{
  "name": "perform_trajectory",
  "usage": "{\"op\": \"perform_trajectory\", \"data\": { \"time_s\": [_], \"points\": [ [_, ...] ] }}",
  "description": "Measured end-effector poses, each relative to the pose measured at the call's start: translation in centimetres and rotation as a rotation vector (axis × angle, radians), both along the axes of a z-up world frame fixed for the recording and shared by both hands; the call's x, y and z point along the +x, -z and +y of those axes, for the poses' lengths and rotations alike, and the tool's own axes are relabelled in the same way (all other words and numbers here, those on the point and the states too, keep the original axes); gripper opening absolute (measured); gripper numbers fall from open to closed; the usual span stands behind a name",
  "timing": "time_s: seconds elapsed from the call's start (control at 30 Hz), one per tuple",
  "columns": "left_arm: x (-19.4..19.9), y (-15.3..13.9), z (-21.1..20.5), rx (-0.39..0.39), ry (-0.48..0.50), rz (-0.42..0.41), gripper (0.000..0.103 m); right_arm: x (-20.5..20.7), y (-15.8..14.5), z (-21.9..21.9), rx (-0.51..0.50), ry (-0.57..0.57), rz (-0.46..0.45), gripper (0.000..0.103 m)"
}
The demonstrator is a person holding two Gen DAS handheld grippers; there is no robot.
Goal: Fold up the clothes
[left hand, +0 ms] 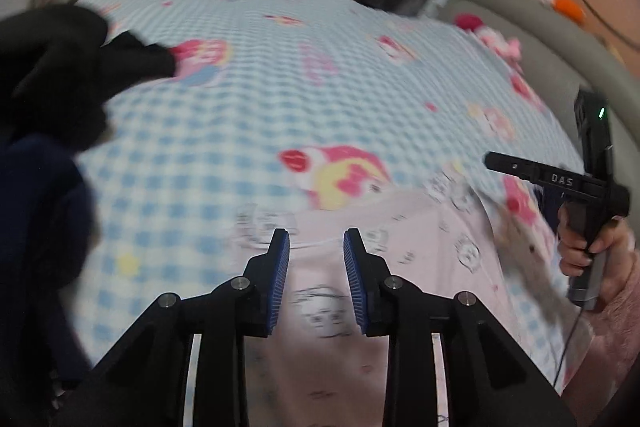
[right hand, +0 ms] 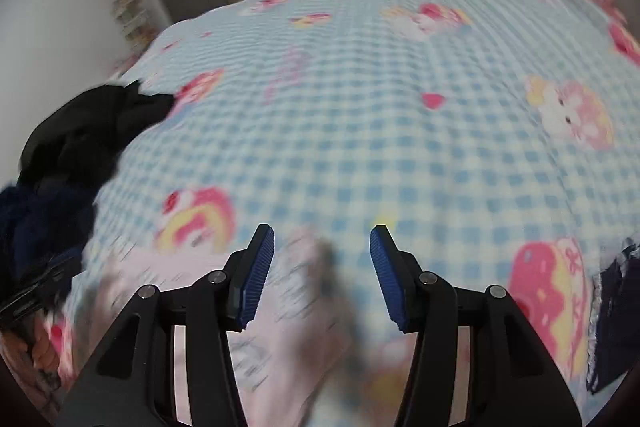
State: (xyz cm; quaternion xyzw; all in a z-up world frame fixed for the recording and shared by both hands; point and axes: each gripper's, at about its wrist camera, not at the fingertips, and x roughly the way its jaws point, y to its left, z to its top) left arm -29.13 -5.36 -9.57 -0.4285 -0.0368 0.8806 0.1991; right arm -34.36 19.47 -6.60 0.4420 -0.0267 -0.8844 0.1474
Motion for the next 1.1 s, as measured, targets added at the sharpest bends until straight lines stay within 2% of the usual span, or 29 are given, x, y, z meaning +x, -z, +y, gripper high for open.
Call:
{"op": "perform_trajectory", "data": {
  "time_s": [0.1, 0.13, 0.17, 0.23, 0.27, 0.33, 0.37, 0.4, 0.43, 0.47, 0.53, 0.6, 0.7, 0.8, 0.87, 0.93, 1.1],
  "points": [
    [-1.0, 2.4, 4.2, -0.047, 0.093, -0.071, 0.030, 2.5, 2.8, -4.1, 0.101, -0.124, -0.063, 0.052],
    [-1.2, 3.4, 5.0, -0.109, 0.101, -0.085, 0.031, 3.1, 4.2, -5.0, 0.142, -0.155, -0.088, 0.047],
    [-1.5, 4.1, 4.9, -0.147, 0.096, -0.098, 0.031, 3.5, 5.6, -5.4, 0.181, -0.172, -0.105, 0.046],
    [-2.3, 5.0, 3.4, -0.173, 0.077, -0.125, 0.019, 3.2, 6.8, -4.5, 0.188, -0.155, -0.109, 0.045],
    [-2.8, 5.1, 1.9, -0.169, 0.033, -0.138, 0.006, 2.9, 6.9, -3.8, 0.175, -0.139, -0.107, 0.040],
    [-3.1, 4.3, -0.9, -0.150, -0.083, -0.143, 0.006, 2.4, 5.9, -2.3, 0.149, -0.095, -0.088, 0.033],
    [-2.9, 3.8, -1.8, -0.119, -0.120, -0.151, 0.010, 2.6, 5.1, -2.0, 0.156, -0.082, -0.061, 0.037],
    [-2.2, 3.2, -1.7, -0.084, -0.108, -0.149, 0.024, 2.8, 4.5, -1.8, 0.149, -0.082, -0.047, 0.041],
    [-1.1, 2.6, -1.2, -0.055, -0.076, -0.138, 0.034, 3.1, 4.1, -1.9, 0.120, -0.102, -0.050, 0.052],
    [-0.1, 1.9, -0.6, -0.026, -0.043, -0.128, 0.046, 3.5, 3.9, -2.3, 0.101, -0.123, -0.060, 0.055],
    [1.9, 1.1, 0.7, 0.014, 0.018, -0.115, 0.046, 4.9, 4.4, -3.9, 0.088, -0.167, -0.094, 0.054],
    [3.5, 1.4, 2.3, 0.001, 0.062, -0.122, 0.046, 6.4, 5.3, -4.5, 0.095, -0.164, -0.117, 0.055],
    [4.5, 3.9, 3.6, -0.164, 0.069, -0.167, 0.046, 7.8, 6.9, -4.7, 0.143, -0.125, -0.141, 0.054],
    [6.3, 3.4, 2.1, -0.199, 0.040, -0.159, 0.045, 8.7, 6.5, -3.5, 0.195, -0.091, -0.145, 0.053],
    [7.7, 2.2, 0.7, -0.171, -0.013, -0.159, 0.045, 10.0, 5.3, -1.5, 0.234, -0.050, -0.129, 0.055],
    [9.1, 1.3, 0.0, -0.141, -0.046, -0.160, 0.046, 11.5, 4.2, 0.1, 0.185, -0.034, -0.129, 0.055],
    [12.9, 1.1, 3.0, -0.101, 0.031, -0.157, 0.049, 16.8, 3.4, -1.5, 0.078, -0.085, -0.142, 0.055]
  ]
}}
